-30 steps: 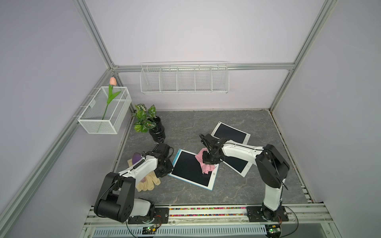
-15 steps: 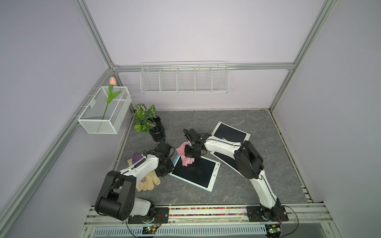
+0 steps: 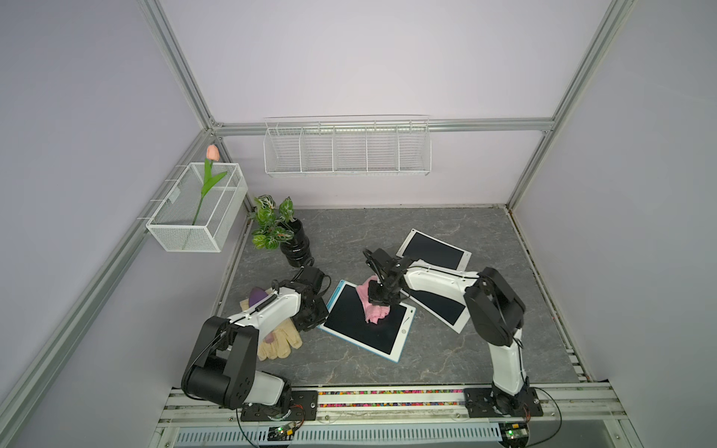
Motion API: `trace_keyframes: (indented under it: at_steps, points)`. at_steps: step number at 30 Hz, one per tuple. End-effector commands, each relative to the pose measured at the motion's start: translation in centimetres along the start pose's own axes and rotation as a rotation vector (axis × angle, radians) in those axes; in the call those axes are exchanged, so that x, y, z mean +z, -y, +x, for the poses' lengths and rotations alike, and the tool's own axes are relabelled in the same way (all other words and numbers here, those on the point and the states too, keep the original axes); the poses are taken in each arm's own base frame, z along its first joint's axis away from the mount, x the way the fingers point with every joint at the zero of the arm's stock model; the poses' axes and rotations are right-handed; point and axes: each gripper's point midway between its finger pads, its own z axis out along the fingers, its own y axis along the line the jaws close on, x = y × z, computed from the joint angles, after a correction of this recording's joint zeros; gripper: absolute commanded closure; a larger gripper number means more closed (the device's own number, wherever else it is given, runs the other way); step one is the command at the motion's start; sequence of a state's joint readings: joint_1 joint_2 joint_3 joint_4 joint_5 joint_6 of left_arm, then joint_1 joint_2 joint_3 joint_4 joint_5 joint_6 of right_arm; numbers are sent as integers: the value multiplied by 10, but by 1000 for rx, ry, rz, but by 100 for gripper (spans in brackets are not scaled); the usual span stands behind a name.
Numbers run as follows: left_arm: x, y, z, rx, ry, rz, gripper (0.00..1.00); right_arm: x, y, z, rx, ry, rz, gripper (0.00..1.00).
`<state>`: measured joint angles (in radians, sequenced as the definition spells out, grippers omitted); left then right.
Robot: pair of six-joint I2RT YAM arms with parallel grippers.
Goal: Wipe the drawing tablet
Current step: Wipe the dirt from the drawing tablet.
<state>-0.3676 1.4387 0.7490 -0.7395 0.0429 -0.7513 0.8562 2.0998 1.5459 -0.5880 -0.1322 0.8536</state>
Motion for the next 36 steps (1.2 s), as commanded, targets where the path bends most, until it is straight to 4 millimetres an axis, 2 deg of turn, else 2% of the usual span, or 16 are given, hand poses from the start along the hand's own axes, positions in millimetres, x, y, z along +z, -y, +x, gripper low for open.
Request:
trace_keyframes:
  at_steps: [1,3,5,7,10,13,15,18,23,28,36]
  points:
    - [-15,13,-16,22,45,6,72,7,-28,-2,9,-14,-40,93]
    - [-26,22,-26,41,68,16,70,3,-22,-3,13,-5,-26,93]
    - [-36,30,-36,68,89,19,68,-4,-2,1,29,-3,3,93]
    - [-42,41,-48,120,105,23,66,-14,28,9,50,2,45,93]
    - [-37,56,-63,208,79,-2,66,-35,63,24,61,25,98,93]
    - [-23,70,-73,289,38,-13,68,-53,75,36,40,43,131,93]
    - [-20,78,-78,331,26,-14,68,-60,73,43,26,57,131,93]
    - [-23,90,-83,384,29,-3,68,-67,59,49,-17,85,116,93]
    - [-16,108,-70,492,-11,-4,67,-67,43,55,-46,116,92,93]
    - [-2,109,-63,516,-40,-16,67,-64,36,63,-55,115,86,93]
    - [8,106,-64,536,-48,-52,68,-57,26,74,-62,107,85,93]
